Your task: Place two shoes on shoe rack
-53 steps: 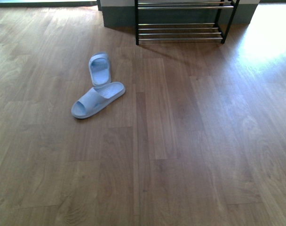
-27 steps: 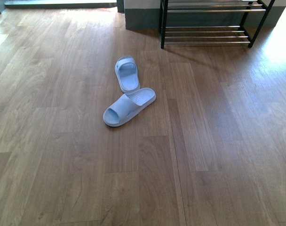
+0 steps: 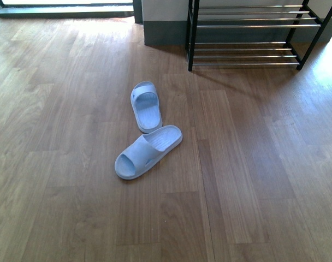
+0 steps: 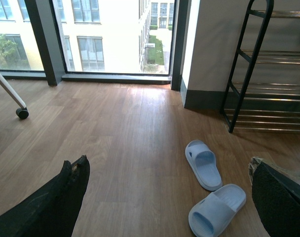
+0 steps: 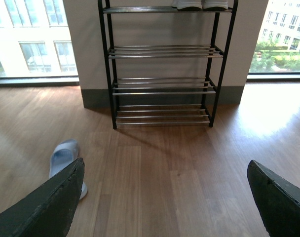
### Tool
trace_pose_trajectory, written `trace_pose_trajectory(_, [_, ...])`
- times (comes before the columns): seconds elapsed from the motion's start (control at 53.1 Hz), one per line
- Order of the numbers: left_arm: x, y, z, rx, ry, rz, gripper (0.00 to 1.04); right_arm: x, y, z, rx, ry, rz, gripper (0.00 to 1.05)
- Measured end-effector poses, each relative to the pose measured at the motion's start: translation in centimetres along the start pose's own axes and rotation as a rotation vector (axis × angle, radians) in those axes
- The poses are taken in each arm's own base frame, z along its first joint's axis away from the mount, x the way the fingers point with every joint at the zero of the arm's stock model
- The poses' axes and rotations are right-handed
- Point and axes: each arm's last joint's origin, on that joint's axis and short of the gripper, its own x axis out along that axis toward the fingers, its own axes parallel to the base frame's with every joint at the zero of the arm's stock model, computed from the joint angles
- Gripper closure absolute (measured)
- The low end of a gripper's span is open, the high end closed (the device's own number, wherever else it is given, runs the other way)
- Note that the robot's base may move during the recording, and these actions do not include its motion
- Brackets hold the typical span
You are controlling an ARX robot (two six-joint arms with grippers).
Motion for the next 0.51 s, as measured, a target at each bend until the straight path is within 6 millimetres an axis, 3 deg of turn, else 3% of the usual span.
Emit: trace_pose_trajectory(0.508, [0.00, -0.01, 0.01, 0.000, 0.000, -0.003, 0.09, 0.00, -0.01, 0.00, 0.000, 0.000, -0.004, 0.09])
